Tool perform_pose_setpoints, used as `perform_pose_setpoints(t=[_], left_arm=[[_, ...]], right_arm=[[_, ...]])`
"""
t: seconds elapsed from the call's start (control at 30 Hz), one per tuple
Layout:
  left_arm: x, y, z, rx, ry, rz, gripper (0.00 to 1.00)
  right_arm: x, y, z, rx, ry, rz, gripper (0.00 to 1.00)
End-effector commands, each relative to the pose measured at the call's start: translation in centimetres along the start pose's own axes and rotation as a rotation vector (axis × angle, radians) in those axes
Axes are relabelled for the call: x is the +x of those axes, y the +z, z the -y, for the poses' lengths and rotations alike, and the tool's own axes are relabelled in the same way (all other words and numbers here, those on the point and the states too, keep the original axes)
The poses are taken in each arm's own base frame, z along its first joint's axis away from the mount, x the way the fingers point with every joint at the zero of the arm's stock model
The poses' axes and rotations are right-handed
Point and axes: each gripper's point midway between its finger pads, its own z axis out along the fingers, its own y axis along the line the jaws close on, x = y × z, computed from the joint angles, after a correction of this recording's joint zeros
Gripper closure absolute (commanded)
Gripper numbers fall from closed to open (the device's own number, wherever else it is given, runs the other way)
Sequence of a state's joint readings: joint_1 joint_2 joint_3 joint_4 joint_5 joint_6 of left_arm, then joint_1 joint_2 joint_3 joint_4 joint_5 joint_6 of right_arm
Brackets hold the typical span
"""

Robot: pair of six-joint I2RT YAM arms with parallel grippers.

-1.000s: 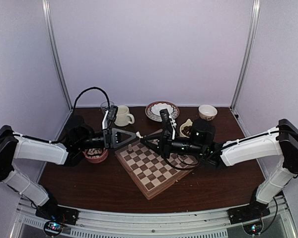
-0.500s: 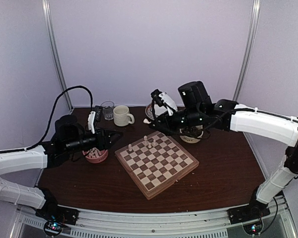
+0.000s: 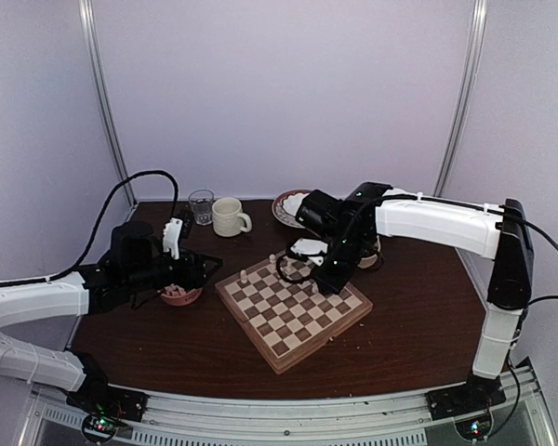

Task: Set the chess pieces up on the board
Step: Place the bishop on the chessboard.

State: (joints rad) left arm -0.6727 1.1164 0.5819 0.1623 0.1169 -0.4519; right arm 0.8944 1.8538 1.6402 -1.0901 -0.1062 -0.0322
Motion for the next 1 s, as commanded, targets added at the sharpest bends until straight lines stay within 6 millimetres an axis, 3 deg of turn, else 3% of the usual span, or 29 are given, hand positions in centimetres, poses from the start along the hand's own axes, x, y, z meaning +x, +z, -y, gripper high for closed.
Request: perform_pose_setpoints(t=[0.0, 0.2, 0.6, 0.83, 0.97], left_arm=[[-1.9, -0.6, -0.4, -0.038, 0.037, 0.058, 0.39], [-1.8, -0.4, -0.7, -0.054, 0.037, 0.045, 0.39], [-1.8, -0.3, -0.5, -0.046, 0.031, 0.035, 0.39], [-1.7, -0.2, -0.5, -0.048, 0.029, 0.026, 0.39], [-1.8, -0.2, -0.4, -0.044, 0.028, 0.026, 0.39]], right_arm=[[2.6, 0.4, 1.6, 0.090, -0.062, -0.164, 1.00], [4.3, 2.4, 2.3, 0.124, -0.092, -0.327, 1.00], [4.2, 5.2, 2.2, 0.115, -0.125, -0.394, 0.93], [3.3, 5.8, 2.2, 0.118, -0.129, -0.387, 0.83], [2.7, 5.6, 2.3, 0.125, -0.125, -0.364, 0.64]])
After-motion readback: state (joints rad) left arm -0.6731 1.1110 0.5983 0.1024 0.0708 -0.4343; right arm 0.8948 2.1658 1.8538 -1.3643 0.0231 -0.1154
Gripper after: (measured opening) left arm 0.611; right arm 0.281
